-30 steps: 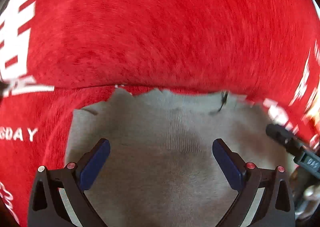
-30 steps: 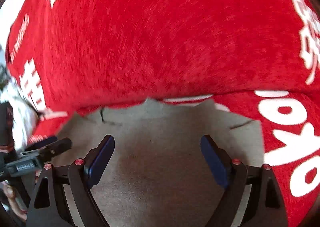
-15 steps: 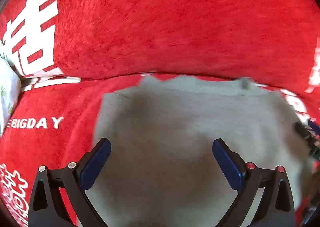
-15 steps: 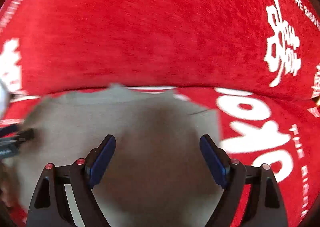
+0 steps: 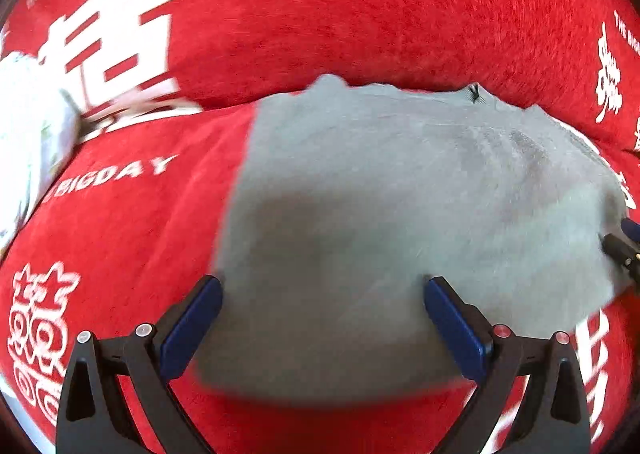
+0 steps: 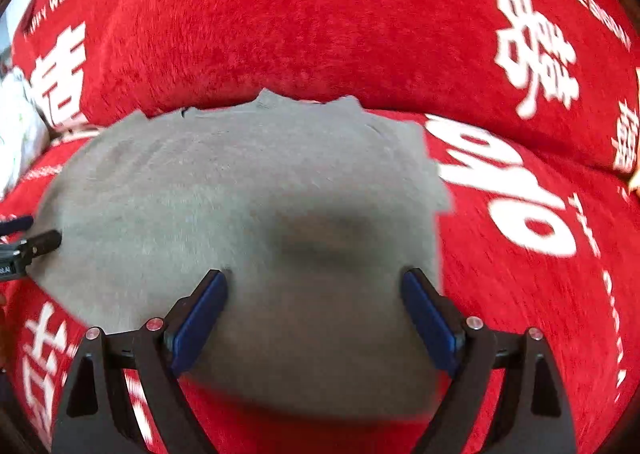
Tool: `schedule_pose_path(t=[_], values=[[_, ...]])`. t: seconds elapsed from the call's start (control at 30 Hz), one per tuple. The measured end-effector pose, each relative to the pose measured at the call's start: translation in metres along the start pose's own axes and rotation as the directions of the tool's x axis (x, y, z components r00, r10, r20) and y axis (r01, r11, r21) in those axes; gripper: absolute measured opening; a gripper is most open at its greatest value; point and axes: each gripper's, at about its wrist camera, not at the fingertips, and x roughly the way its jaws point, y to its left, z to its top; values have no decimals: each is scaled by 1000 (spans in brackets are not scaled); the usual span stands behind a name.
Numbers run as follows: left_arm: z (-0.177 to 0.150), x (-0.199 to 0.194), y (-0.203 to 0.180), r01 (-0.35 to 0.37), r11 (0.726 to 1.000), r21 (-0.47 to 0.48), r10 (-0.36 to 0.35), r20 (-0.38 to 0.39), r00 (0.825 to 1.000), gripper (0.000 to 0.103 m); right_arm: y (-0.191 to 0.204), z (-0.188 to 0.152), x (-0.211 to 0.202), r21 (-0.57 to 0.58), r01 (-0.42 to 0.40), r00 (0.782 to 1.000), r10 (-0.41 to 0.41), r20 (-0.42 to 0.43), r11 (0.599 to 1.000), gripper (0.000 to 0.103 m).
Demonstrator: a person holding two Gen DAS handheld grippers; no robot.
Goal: Fold small clothes
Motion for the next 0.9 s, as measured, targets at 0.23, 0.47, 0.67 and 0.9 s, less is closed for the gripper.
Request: schedule_pose_path(t=[0.23,0.47,0.67,0.9], values=[[-57,-21,81,147,913,-381,-158,3,987,102,-30,-38,-37,214,11,999,-19,34,977,93],[-55,-24,64,315,830,-460,-312,84,946,102,2,-49,-40,183,-30,999,23,40,983,93],[-24,3,62,394,773,-497,-372,148,916,53,35,-46,-39,91,-44,999,43,19,995,93],[-22,28,81,493,679,-544,-482,177,858,15,66,-3,-34,-5,-35,999,35,22,999,93]])
